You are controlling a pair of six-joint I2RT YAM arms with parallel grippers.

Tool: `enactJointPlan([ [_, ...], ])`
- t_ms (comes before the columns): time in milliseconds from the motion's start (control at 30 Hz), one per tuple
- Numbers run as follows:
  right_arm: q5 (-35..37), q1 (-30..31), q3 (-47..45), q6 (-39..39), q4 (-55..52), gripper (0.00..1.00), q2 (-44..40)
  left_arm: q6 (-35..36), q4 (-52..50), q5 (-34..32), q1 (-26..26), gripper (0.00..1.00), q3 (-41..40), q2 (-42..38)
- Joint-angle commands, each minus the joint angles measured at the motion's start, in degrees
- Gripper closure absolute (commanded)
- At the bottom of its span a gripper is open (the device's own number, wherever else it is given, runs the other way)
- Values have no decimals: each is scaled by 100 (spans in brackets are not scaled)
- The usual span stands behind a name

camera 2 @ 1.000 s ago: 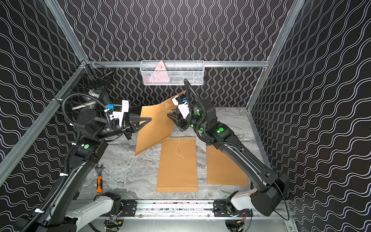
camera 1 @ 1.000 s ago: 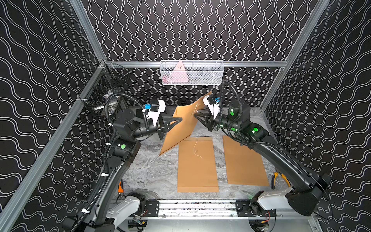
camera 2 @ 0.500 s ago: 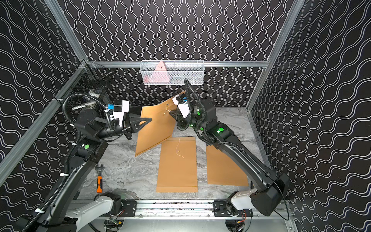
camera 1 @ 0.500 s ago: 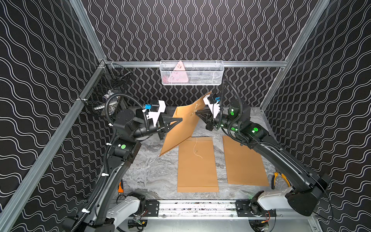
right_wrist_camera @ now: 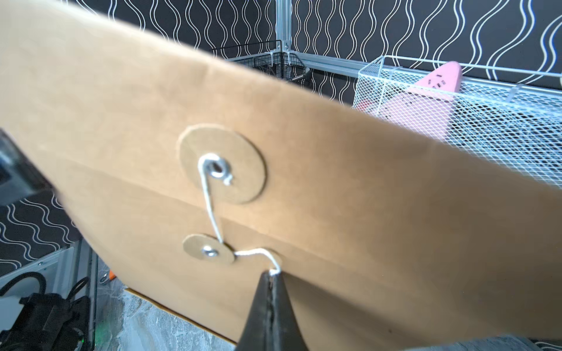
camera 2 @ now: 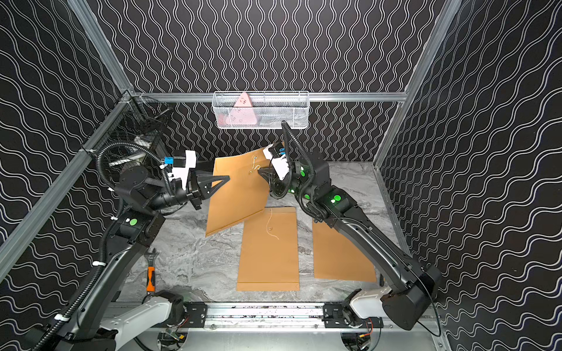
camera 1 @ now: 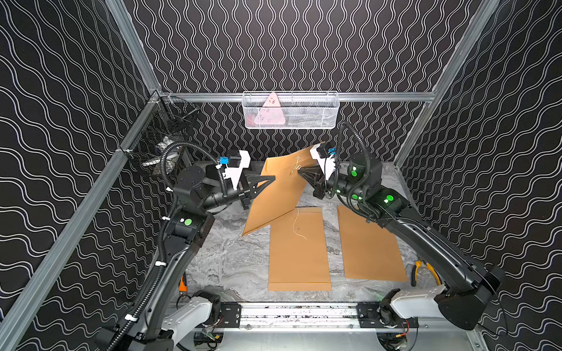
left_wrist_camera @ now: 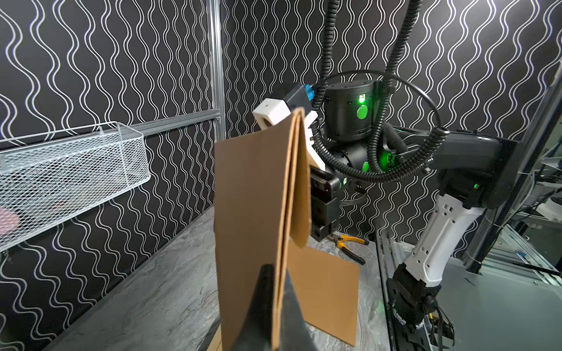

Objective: Open the file bag

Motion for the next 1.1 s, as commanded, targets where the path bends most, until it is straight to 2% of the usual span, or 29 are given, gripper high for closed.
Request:
enactJointPlan([
  [0,-14,6,-58,20,58,100,-100,-78,323,-214,5,100,-33,-16],
  [233,-347,5,-152,9,-208,100,-242,-80,477,-493,0,100,-110,-47],
  [500,-1218,76,-141,-161,-745,100,-340,27,629,-573,5,100,-126,-48],
  [667,-1254,94,-162,-219,-860,100,-358,-13,903,-510,3,100,-231,-71],
  [767,-1046,94,-142,-185,-930,100,-322,16,971,-463,3,100,-265,-93],
  [900,-600,85,-331,-175,-737,84,-505,214,854,-486,6,100,-253,-140],
  [1067,-300,51,-223,-361,-862,73,-534,509,639,-443,2,100,-203,-222],
])
